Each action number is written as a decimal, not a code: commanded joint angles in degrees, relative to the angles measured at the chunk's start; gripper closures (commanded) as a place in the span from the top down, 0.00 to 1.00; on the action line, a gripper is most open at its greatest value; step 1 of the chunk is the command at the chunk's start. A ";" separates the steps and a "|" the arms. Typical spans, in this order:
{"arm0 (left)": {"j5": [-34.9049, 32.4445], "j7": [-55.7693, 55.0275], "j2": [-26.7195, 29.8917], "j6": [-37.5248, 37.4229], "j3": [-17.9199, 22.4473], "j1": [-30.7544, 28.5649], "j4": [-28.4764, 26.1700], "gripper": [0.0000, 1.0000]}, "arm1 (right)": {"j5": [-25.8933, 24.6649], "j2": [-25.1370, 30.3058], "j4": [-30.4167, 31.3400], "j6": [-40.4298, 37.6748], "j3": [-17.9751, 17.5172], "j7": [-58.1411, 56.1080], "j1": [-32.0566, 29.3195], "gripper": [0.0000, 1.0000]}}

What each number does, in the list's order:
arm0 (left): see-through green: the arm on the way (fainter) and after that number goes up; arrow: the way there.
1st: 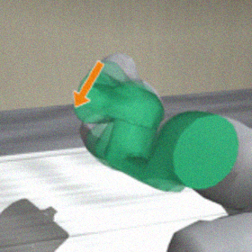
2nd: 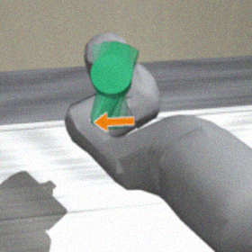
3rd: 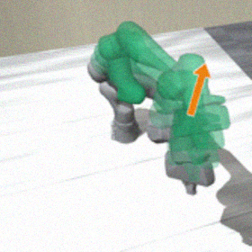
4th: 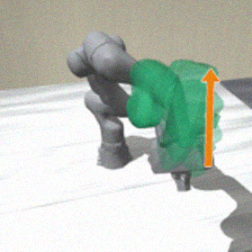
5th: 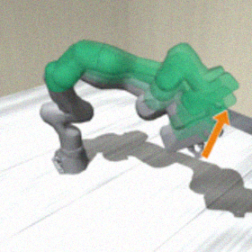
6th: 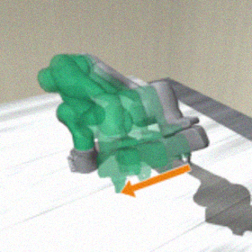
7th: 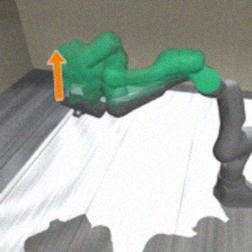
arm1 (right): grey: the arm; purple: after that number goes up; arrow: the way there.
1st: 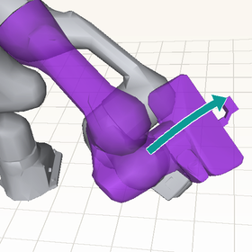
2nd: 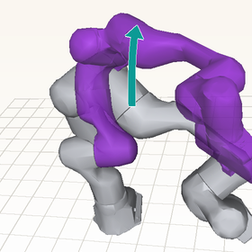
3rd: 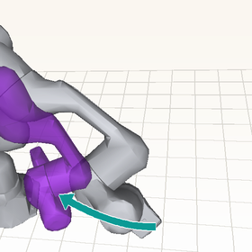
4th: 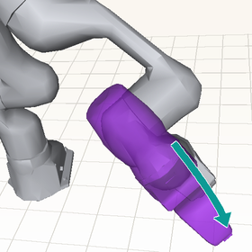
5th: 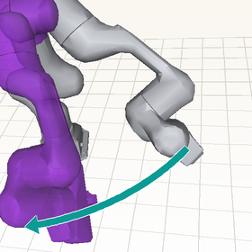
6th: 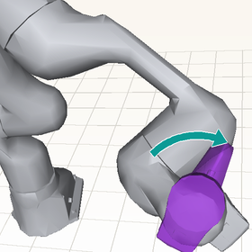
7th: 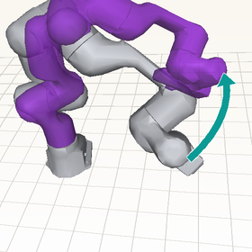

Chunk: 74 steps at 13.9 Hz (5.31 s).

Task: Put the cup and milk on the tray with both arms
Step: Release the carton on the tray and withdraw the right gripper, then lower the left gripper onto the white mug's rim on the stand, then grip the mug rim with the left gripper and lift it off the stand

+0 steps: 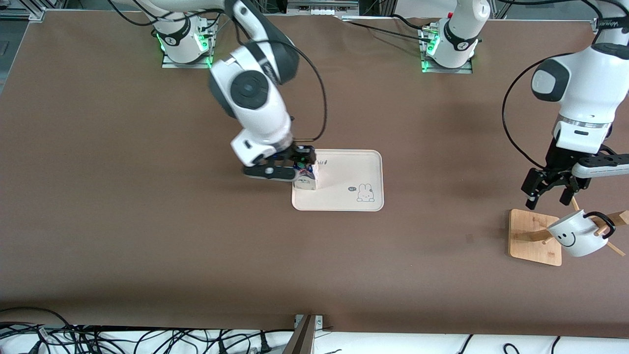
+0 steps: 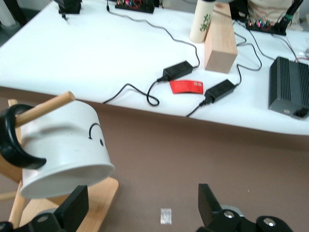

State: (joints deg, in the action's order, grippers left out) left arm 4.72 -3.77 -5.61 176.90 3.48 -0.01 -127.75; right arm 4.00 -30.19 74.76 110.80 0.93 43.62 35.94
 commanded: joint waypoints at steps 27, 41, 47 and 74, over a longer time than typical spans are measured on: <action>4.42 -2.82 -13.37 23.76 -0.32 -1.58 1.98 1.00 | -5.41 30.37 19.10 -16.41 2.50 -37.29 -25.74 1.00; 3.98 -2.56 -14.69 23.76 0.12 -3.33 6.38 1.00 | -5.41 30.19 19.19 -16.50 2.59 -36.86 -25.83 1.00; 4.51 -3.43 -14.78 23.67 0.04 -3.51 5.50 0.52 | -5.41 30.19 19.19 -16.50 2.50 -36.77 -25.74 1.00; 3.98 -4.67 -6.96 -4.65 -11.30 -2.54 5.83 0.00 | -5.14 30.19 19.19 -16.50 2.41 -36.68 -25.74 1.00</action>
State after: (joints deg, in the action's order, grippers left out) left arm 8.04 -9.44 -15.93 181.85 -7.06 -2.41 -122.63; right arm -0.37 0.37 95.20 95.41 3.63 6.89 10.16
